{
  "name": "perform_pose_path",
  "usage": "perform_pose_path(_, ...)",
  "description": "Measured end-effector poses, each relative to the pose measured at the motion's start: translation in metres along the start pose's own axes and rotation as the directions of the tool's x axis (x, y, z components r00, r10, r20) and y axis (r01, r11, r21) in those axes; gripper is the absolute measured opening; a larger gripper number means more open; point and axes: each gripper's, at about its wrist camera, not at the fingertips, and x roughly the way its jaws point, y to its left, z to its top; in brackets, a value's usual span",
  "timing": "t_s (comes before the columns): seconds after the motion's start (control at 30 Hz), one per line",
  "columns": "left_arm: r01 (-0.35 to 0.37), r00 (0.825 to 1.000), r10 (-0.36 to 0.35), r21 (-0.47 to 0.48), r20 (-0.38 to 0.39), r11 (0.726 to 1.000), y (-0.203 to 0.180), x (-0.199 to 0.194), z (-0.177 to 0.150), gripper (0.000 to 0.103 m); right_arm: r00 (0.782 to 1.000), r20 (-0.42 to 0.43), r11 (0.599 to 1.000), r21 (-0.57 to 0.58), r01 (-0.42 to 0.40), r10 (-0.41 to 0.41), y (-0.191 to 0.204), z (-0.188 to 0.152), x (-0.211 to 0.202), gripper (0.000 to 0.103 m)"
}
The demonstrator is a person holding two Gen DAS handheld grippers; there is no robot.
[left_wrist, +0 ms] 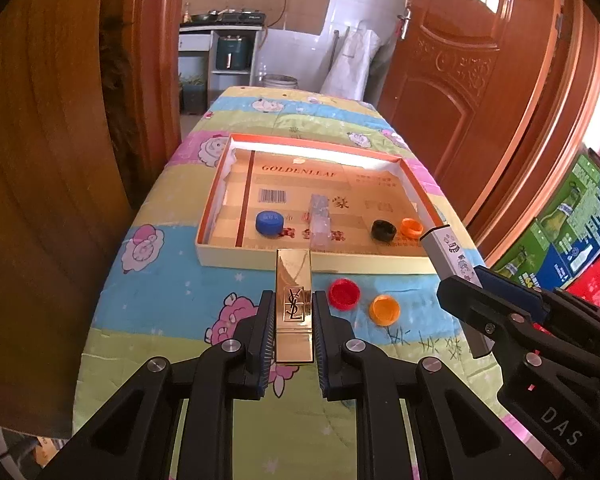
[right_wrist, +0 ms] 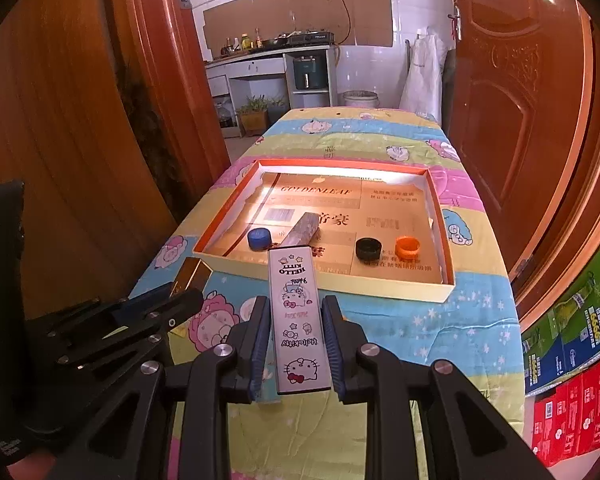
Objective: Organize rigid objects
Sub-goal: 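Carry the gold lipstick and white box over the box lid with both tools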
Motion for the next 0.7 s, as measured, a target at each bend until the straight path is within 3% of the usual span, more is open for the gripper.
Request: perform_pose_path(0.7, 0.007, 1.000, -0.007, -0.012, 0.005, 1.000, 0.000, 0.016, 0.027, 0.018, 1.000, -0.003, 1.000, 0.013, -0.006, 0.006, -0.004, 0.020, 0.017, 0.026)
